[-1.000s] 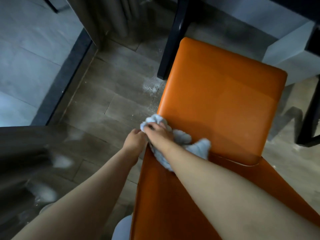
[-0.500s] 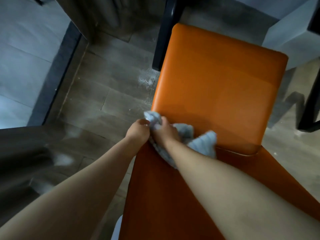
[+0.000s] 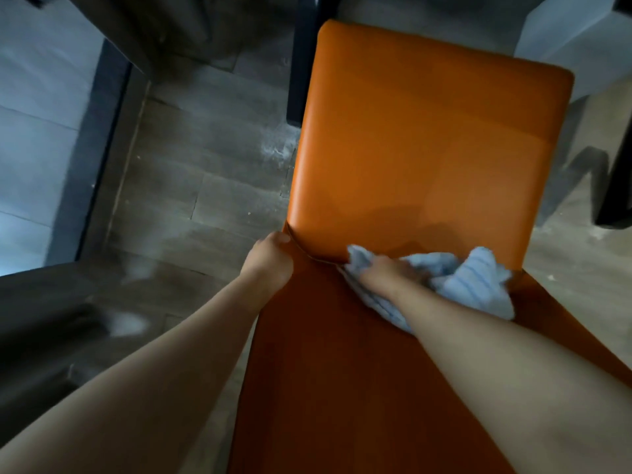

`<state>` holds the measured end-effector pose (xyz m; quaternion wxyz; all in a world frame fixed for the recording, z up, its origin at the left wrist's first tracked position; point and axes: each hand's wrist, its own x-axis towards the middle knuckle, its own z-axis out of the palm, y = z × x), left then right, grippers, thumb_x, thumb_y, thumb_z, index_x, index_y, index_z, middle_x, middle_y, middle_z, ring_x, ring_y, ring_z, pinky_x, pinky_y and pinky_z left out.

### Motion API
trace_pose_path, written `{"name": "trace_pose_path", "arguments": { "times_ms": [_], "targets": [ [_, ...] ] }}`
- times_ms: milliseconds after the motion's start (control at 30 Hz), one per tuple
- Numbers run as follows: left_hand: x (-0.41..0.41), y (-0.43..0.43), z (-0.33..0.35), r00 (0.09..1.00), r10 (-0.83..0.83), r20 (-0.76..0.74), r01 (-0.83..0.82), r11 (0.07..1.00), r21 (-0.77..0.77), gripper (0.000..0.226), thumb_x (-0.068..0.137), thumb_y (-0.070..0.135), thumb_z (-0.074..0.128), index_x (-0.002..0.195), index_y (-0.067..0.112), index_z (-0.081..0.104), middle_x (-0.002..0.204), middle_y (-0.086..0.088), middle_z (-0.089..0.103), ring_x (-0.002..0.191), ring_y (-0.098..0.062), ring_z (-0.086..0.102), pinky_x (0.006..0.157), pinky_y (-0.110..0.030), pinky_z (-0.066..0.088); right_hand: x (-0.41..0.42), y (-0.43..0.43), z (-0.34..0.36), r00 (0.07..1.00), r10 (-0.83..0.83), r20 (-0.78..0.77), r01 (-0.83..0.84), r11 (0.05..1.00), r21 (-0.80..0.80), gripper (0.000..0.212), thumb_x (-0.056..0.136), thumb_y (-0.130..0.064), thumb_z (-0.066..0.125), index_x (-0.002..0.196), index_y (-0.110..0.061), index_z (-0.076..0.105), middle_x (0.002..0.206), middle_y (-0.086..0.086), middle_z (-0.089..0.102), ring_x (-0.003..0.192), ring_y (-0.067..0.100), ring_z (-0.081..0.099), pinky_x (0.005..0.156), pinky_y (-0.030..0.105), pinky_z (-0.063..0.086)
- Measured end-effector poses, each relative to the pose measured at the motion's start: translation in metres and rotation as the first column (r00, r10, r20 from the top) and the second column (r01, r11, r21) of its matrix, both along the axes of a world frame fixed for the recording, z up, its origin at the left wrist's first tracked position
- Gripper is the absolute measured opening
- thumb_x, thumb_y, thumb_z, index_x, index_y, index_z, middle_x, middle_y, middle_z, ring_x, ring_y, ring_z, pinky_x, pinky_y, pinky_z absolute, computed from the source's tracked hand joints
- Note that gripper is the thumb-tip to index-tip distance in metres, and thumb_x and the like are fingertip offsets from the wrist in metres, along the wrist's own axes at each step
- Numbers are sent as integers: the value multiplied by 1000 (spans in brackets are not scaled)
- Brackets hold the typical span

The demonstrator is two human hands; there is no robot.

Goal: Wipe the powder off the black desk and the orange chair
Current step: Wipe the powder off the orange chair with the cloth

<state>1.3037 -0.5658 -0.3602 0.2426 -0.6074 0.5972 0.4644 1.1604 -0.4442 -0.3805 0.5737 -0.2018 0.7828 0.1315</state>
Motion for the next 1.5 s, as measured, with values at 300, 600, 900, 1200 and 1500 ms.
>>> {"name": "trace_pose_path", "arguments": {
  "times_ms": [300,600,900,1200,1500],
  "targets": [
    [1,1,-2,999,43,-18,-44,998,-49,45,91,8,38,132,23,49,127,-7,57,92,-22,59,72,-26,43,30,-24,-11,945,321,67,-312,943,-118,46,94,-50,28,136,-37,41,148,-2,36,139,28,24,108,57,15],
    [-1,-2,-3,1000,-28,9,28,999,-18,69,78,-9,34,138,24,41,144,-10,41,99,-27,59,57,-25,42,2,-7,-12,888,460,8,-443,850,285,57,98,-39,40,149,-26,20,153,10,14,139,38,13,105,57,20],
    [-9,-2,-5,951,-299,78,305,950,-69,69,79,-5,35,140,26,39,142,-11,37,118,-32,48,83,-34,45,19,-12,-23,679,733,-36,-731,680,59,54,95,-25,47,146,-21,28,144,19,25,133,43,24,100,60,28],
    [-11,0,-4,876,-466,119,476,876,-74,60,82,-1,36,136,24,44,136,-10,41,117,-32,49,96,-44,46,-33,41,-15,574,818,-24,-803,569,180,43,98,-18,34,141,-19,37,141,9,46,128,31,43,80,41,42],
    [-29,7,-2,774,-560,295,606,791,-87,50,87,8,37,134,24,45,133,-8,47,123,-31,44,99,-45,35,-109,82,47,954,-94,284,126,987,-98,81,99,-52,6,127,13,45,130,-2,52,124,35,42,94,27,46]
  ]
}}
